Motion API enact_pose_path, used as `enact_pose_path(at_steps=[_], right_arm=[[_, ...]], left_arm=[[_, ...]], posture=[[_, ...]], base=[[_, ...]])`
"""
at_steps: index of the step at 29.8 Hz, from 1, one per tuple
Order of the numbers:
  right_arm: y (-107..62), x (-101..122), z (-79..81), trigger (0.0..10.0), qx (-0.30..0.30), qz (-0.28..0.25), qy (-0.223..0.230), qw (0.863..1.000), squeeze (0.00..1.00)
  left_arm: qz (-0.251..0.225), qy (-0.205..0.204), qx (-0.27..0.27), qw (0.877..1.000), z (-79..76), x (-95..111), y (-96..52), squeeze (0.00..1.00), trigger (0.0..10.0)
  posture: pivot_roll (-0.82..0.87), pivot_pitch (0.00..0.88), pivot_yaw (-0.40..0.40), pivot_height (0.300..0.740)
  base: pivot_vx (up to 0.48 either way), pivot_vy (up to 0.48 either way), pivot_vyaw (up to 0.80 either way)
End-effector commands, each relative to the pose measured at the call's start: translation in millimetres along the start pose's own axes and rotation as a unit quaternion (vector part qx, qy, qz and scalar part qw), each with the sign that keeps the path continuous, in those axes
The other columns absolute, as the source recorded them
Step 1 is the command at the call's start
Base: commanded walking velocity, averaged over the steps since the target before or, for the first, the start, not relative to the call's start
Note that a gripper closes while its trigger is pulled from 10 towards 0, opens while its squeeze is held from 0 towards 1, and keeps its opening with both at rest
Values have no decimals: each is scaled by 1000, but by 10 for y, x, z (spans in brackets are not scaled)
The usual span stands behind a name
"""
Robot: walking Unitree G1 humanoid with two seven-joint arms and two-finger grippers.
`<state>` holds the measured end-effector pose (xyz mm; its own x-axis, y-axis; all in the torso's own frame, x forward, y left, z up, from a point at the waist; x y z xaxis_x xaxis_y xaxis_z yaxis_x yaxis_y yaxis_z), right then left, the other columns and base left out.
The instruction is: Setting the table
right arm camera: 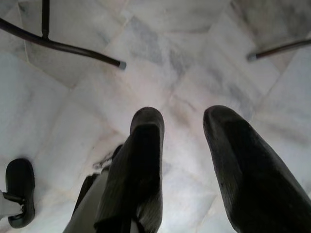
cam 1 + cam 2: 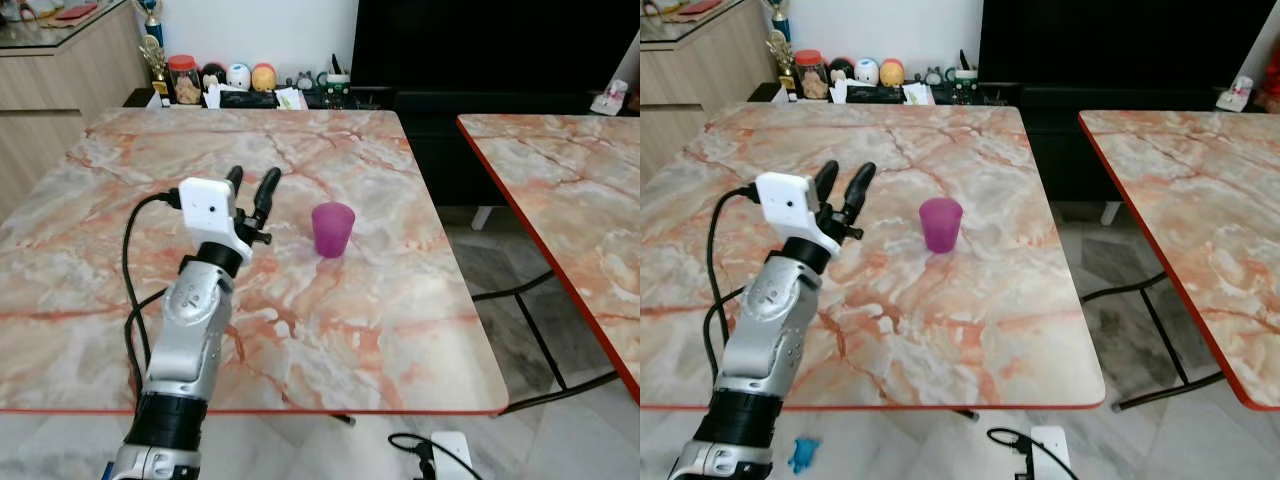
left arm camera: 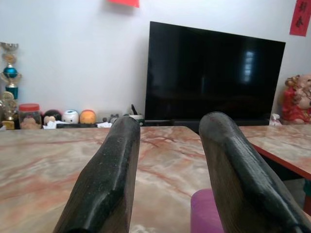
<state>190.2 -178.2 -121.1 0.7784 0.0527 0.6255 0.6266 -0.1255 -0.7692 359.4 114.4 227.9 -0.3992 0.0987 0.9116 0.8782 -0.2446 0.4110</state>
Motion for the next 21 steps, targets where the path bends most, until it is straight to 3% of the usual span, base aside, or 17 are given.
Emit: enact_pose_path(at_steps=[1, 21], right_arm=[[8, 34, 39, 10000, 4, -2, 2, 1000, 0], [-9, 0, 58, 10000, 10, -5, -1, 1000, 0]], left_arm=[[0, 4, 6, 1000, 53, 13, -10, 0, 10000], [4, -7, 15, 1000, 76, -9, -15, 0, 10000]], posture=[[134, 0, -24, 740], [133, 0, -28, 740]], base=[[0, -296, 0], [0, -28, 0]])
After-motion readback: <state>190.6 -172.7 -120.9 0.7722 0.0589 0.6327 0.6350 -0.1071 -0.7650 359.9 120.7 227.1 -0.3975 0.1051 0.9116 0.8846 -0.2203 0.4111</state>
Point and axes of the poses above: a point about 5 cm out from each wrist's last joint towards the gripper, its own y axis pointing out of the wrist towards the gripper, its own x axis along the axis of the wrist's last joint, z = x × y, the point moved 4 cm from there along y, pointing out of the wrist towards the gripper, and after that the axes turned 1 degree about y, right-handed, at the moved point
